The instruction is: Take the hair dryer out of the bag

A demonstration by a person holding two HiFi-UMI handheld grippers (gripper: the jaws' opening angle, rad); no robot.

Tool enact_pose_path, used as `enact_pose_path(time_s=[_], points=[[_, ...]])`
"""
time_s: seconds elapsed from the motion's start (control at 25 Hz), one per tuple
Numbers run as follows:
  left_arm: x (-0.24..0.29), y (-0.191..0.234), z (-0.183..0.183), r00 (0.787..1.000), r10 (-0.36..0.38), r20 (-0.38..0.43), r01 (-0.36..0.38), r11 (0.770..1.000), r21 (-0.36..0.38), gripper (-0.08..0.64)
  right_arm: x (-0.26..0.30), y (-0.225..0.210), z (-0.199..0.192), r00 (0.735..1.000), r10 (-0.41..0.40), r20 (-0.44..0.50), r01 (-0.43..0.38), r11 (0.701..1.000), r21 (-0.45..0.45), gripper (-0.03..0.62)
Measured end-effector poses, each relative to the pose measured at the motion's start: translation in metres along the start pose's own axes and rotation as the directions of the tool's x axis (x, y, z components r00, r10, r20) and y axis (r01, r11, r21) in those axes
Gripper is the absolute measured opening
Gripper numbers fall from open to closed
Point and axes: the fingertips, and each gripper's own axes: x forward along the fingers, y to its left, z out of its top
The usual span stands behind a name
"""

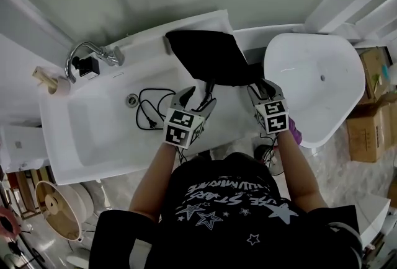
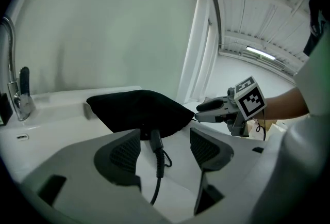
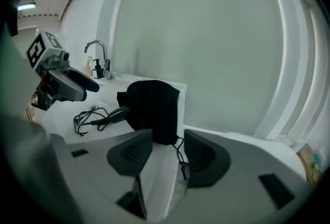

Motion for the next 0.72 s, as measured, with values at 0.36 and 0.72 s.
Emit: enact_pose_path(time_s=[0.36,0.72], points=[[0.014,-0.009,-0.008,0.999,0.009,-0.039,-0.010,1.000,-0.006,0.333,0.030,0.003,-0.001,0.998,0.039,-0.044,-0.044,0.992,-0.114,0.196],[0.029,-0.009,-0.014,0.991,0.097,-0.089,-0.101,0.994,-0.047,0.332,0.043,0.005,0.005,0.990,0.138,-0.036,-0.141,0.980,-0.138,0.067]])
